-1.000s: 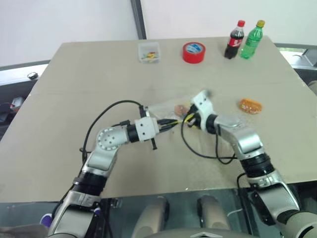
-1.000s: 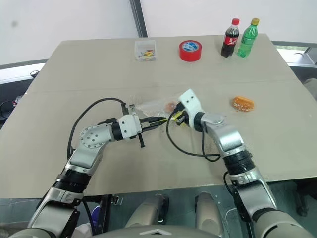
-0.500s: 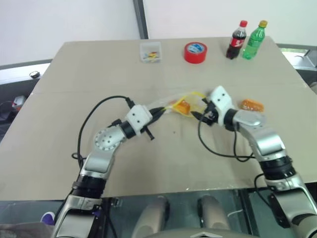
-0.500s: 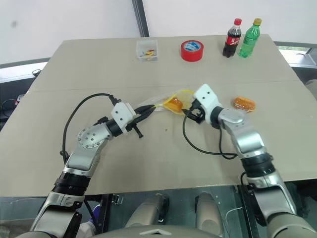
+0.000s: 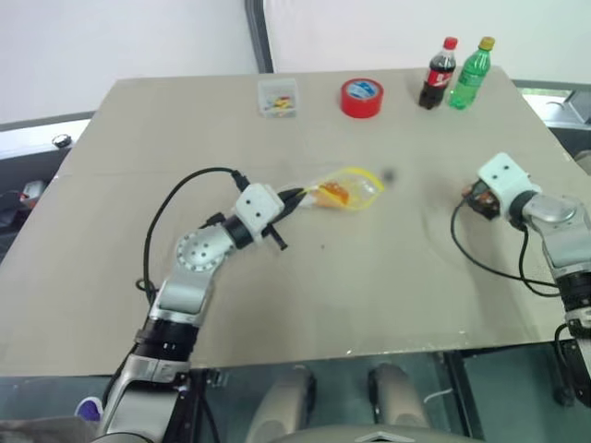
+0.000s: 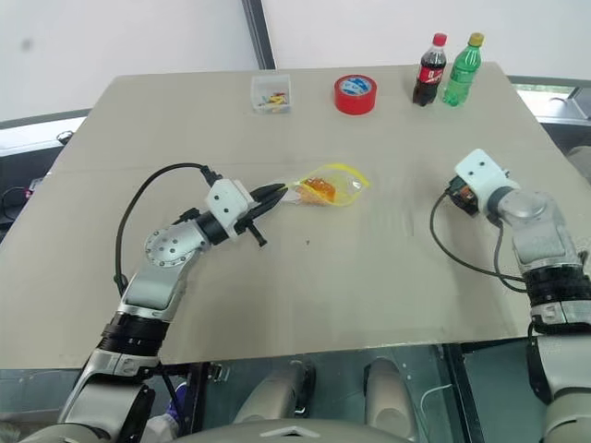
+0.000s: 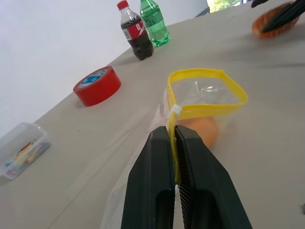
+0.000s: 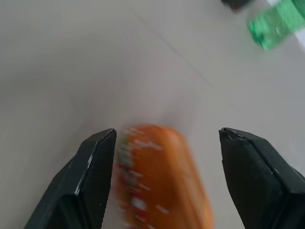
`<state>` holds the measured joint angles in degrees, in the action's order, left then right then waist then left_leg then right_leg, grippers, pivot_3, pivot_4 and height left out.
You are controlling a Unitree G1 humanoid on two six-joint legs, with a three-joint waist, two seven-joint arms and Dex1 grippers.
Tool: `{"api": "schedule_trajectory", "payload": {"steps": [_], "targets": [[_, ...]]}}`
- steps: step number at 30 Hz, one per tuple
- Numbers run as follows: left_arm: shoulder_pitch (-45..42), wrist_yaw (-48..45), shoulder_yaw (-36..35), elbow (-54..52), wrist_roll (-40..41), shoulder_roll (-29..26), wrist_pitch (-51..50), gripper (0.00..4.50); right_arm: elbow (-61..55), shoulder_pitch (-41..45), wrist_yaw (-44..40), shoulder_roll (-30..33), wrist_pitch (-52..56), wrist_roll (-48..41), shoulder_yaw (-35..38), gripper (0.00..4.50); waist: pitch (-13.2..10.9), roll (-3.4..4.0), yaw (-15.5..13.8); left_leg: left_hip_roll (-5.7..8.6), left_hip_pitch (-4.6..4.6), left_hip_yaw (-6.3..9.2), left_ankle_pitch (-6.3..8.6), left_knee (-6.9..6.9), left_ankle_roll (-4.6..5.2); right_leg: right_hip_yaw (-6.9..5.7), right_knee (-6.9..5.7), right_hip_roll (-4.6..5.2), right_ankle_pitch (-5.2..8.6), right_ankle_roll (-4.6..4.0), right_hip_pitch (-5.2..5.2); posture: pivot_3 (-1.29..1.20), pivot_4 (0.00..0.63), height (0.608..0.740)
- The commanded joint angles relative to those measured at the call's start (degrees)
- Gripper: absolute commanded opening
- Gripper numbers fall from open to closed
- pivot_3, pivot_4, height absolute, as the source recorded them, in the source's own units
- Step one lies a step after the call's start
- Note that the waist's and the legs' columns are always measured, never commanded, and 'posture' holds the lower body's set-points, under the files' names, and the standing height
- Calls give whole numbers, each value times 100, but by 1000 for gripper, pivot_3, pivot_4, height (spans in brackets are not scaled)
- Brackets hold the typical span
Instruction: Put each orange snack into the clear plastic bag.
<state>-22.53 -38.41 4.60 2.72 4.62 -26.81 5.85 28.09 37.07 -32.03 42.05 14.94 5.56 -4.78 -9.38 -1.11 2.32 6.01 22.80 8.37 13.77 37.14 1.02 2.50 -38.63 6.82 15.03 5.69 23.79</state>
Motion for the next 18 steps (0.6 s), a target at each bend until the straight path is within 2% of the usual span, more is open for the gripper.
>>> {"api": "schedule_trajectory", "payload": {"steps": [1,5,10,14,18], "targets": [[-33,13,-74,-392,-2,-67,-29,0,303,210,-189,-43,-213,40,-34,3542,0,0,12,0,0,-1,0,-1,0,1,2,0,0,0,0,0,150,740],[21,22,-91,-482,-10,-95,-83,0,390,219,-378,-130,-78,-128,103,3542,0,0,-5,-1,1,-1,1,2,1,1,8,0,-1,1,-4,0,150,740],[54,30,-76,-533,-28,-112,-128,0,743,313,-140,-127,-58,-34,179,3542,0,0,-17,0,1,1,1,4,1,-1,8,0,-2,1,-5,0,150,740],[74,29,-77,-549,-43,-121,-132,0,855,288,25,35,-194,185,117,3542,1,0,-21,0,1,2,1,5,1,-1,8,0,-2,0,-6,0,150,740],[114,31,-73,-562,-58,-123,-126,0,485,106,94,343,-400,380,152,3542,0,0,-66,1,3,3,1,5,2,-2,9,1,-2,0,-5,0,150,740]]}}
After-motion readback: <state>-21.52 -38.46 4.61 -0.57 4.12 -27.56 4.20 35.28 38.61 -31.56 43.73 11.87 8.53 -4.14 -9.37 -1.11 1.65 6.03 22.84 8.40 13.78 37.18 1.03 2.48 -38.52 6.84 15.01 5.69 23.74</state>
